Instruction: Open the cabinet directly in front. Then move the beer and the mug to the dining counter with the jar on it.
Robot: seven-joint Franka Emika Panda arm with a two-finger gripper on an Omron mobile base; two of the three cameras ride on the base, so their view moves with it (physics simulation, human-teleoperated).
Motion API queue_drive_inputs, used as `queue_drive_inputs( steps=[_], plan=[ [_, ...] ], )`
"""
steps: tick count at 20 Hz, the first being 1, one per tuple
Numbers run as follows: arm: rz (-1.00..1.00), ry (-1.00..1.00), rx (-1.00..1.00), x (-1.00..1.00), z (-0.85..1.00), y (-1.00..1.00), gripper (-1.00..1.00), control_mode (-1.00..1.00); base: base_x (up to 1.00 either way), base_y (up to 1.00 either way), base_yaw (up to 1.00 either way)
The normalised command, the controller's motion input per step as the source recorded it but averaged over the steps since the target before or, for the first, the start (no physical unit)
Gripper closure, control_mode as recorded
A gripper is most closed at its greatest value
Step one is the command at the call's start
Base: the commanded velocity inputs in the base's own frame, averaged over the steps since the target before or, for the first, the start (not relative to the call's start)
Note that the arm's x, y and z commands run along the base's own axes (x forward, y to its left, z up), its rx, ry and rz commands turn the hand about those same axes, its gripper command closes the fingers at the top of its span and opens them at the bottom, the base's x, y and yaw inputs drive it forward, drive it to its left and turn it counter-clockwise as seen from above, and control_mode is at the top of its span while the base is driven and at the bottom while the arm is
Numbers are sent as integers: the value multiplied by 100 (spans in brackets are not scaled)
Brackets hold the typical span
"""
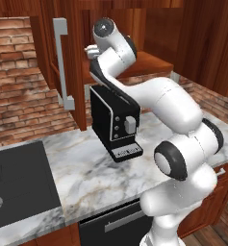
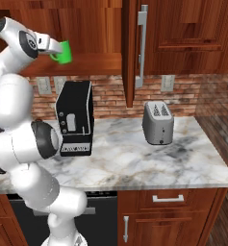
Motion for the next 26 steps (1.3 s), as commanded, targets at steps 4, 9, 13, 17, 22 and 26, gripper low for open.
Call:
queue_drive_inputs(
  steps=[4,9,13,17,22,26],
  plan=[
    [1,-17,1,-100,-16,-37,100,-100,0,0,0],
    [2,-19,6,-100,-18,-51,100,-100,0,0,0],
    [3,-31,17,-100,0,-62,100,-100,0,0,0],
    [11,-34,17,-100,22,-49,100,-100,0,0,0],
    [25,-19,5,-100,4,-10,100,-100,0,0,0],
    [11,-1,0,-51,-3,0,100,-100,0,0,0]
  ],
)
